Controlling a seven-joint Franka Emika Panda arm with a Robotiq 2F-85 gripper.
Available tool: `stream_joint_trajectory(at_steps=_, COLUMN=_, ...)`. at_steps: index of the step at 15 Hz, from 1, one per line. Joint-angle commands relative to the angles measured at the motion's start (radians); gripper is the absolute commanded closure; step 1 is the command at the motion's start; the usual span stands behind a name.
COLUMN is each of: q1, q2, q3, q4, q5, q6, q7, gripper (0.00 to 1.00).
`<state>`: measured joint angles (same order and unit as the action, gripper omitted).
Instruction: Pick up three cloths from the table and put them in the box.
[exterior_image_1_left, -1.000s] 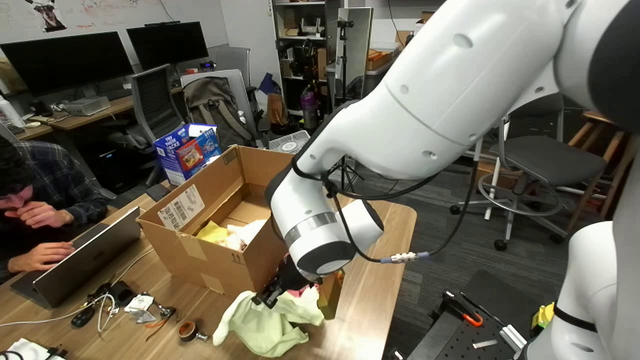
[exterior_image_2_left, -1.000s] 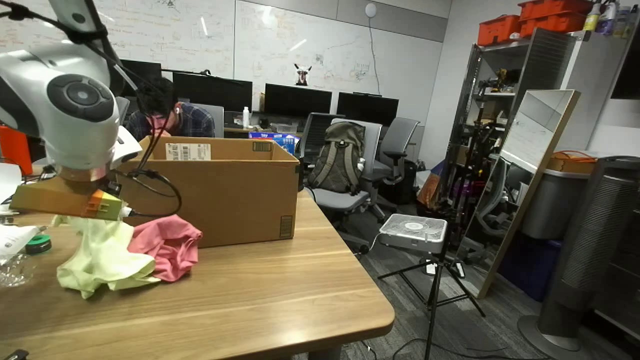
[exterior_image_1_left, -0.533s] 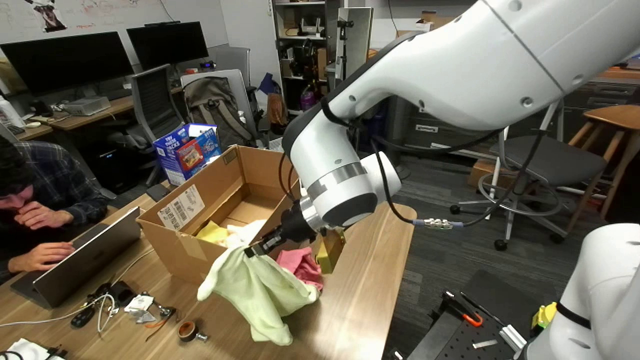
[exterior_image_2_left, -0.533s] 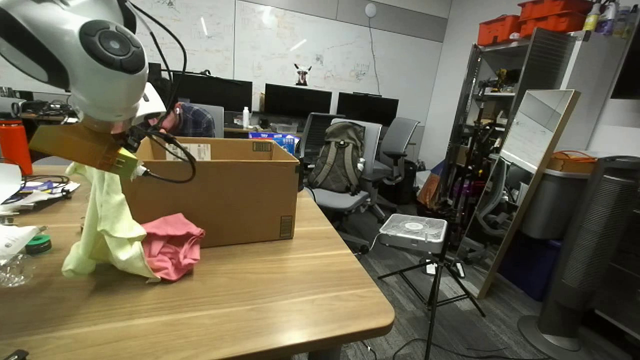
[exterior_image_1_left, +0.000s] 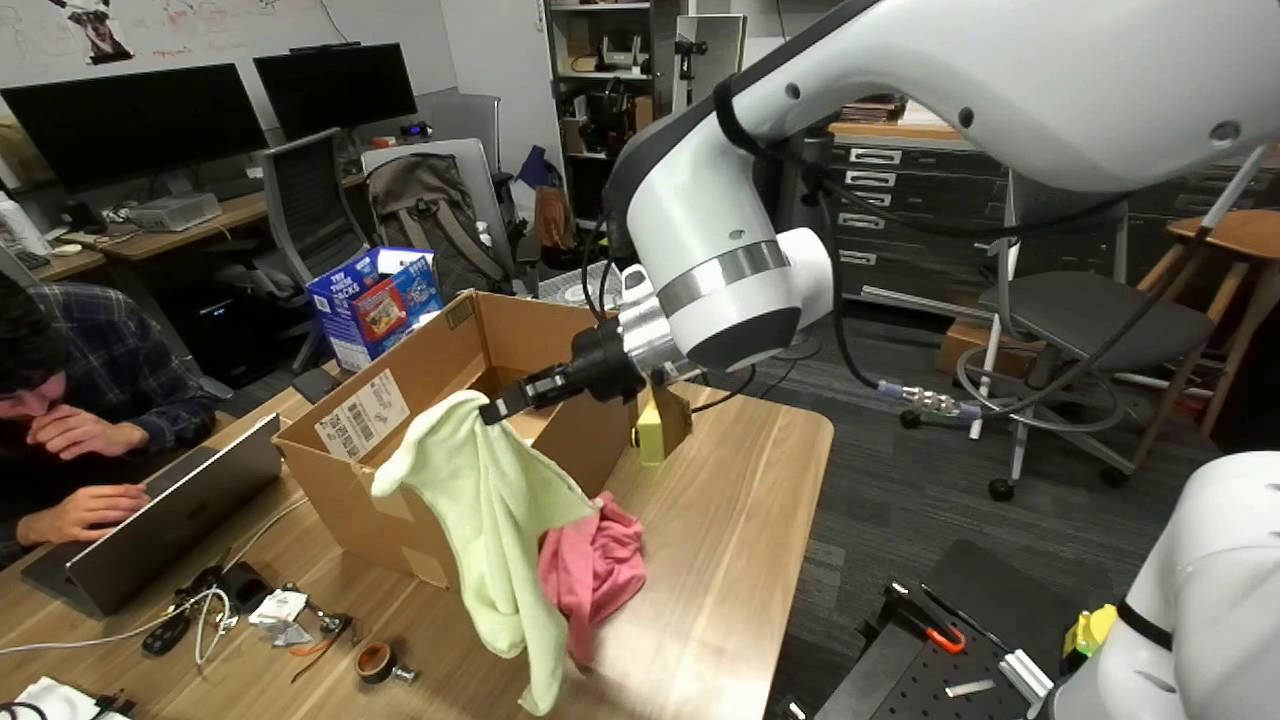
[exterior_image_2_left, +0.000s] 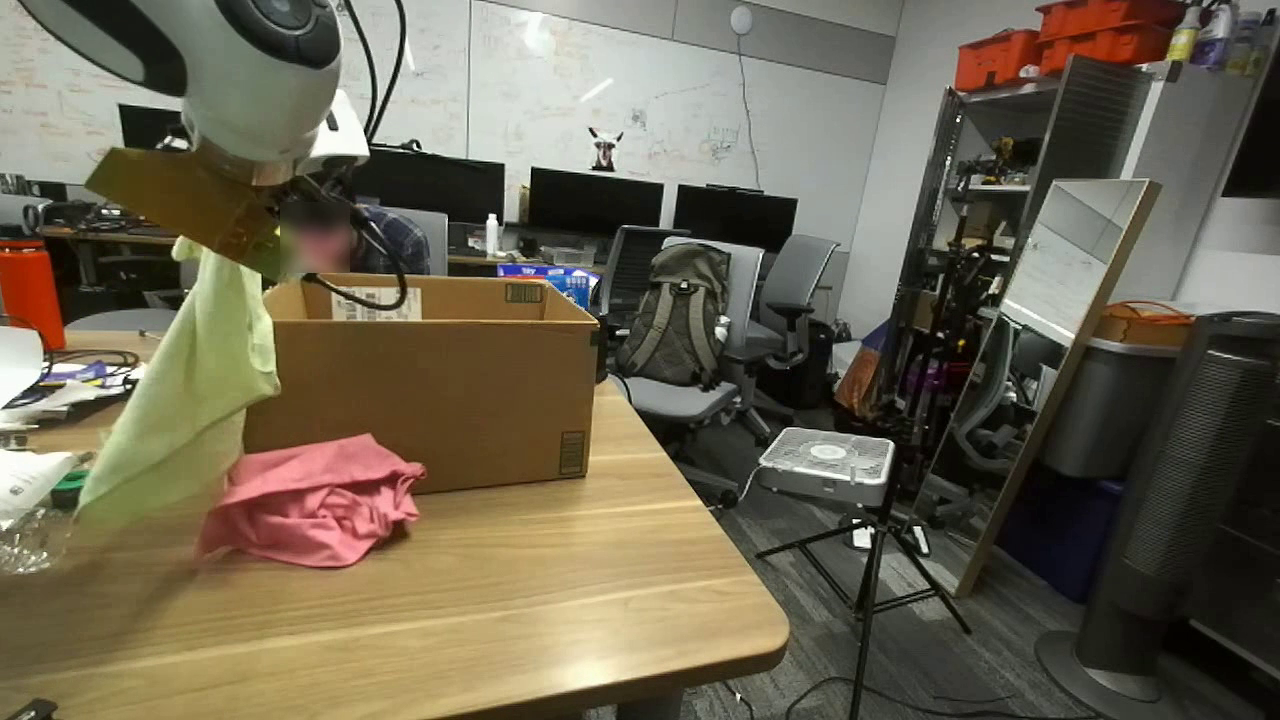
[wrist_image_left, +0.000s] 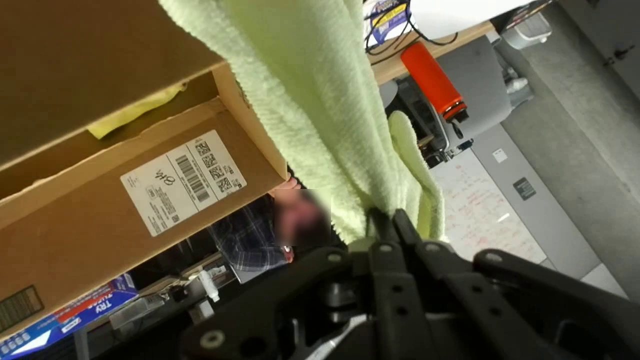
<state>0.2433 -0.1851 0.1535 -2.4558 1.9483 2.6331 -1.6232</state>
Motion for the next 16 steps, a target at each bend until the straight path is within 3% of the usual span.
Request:
stream_joint_trajectory(at_steps=1, q1=-0.039, q2=-0.116, q3=0.031, q4=-0.006, q5=-0.031, q6=-0.031, q7=0.118, gripper=0.98)
stream_joint_trajectory(at_steps=9, q1=-0.068, q2=-0.255, q3=0.1, q4=0.058, q5=-0.003, q6=-0.015, q7=0.262, gripper=0.98)
stream_joint_trajectory(at_steps=10, q1=-0.035, q2=-0.255, q3=0.076, q4=0.071, q5=0.008, q6=0.003, q7=0.261, gripper=0.98)
stream_joint_trajectory(at_steps=16, q1=-0.05, q2=-0.22, q3=0.107, q4=0.166, q5=0.13, q6=0.093, q7=0.246, gripper=0.98)
